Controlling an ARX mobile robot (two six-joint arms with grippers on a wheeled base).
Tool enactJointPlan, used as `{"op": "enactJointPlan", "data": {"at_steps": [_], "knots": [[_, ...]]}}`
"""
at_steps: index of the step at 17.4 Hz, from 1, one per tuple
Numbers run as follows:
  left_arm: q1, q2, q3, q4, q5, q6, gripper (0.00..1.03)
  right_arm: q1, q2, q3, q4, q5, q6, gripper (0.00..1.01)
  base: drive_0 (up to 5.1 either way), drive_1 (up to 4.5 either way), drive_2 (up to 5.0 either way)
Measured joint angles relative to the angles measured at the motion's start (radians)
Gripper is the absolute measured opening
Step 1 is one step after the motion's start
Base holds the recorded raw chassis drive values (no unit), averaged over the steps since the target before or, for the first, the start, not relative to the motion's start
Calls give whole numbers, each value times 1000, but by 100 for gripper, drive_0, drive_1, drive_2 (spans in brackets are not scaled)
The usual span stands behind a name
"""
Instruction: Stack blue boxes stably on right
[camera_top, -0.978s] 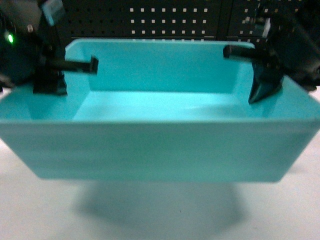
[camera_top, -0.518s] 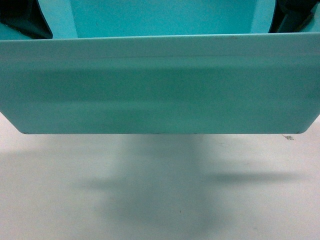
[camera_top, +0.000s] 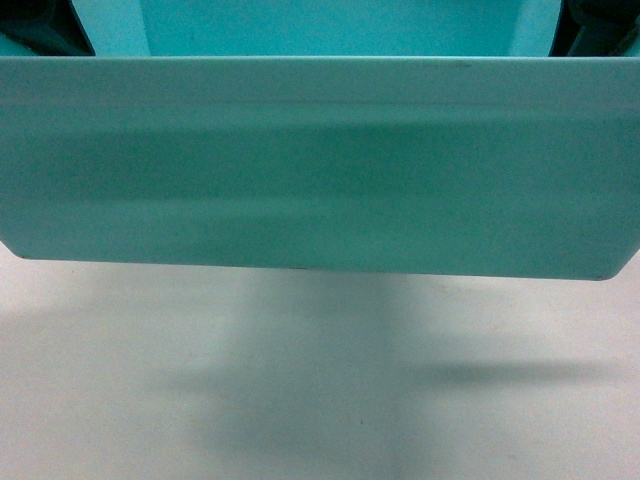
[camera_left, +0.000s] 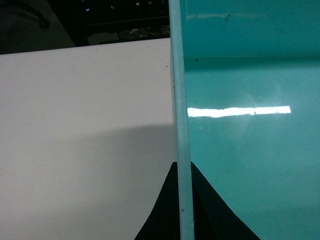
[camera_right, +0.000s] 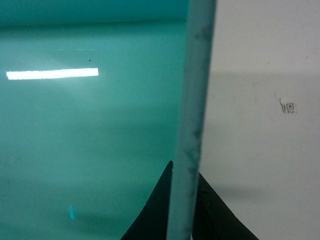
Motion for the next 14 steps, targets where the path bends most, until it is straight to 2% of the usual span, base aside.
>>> {"op": "enactJointPlan", "data": {"at_steps": [2, 14], "knots": [[-1, -1, 0, 0, -7, 0, 2, 0, 2, 0, -8, -9, 11, 8, 0, 0, 0], [-1, -4, 0, 4, -8, 0, 2, 0, 3, 0, -3, -13, 13, 8, 0, 0, 0]]}}
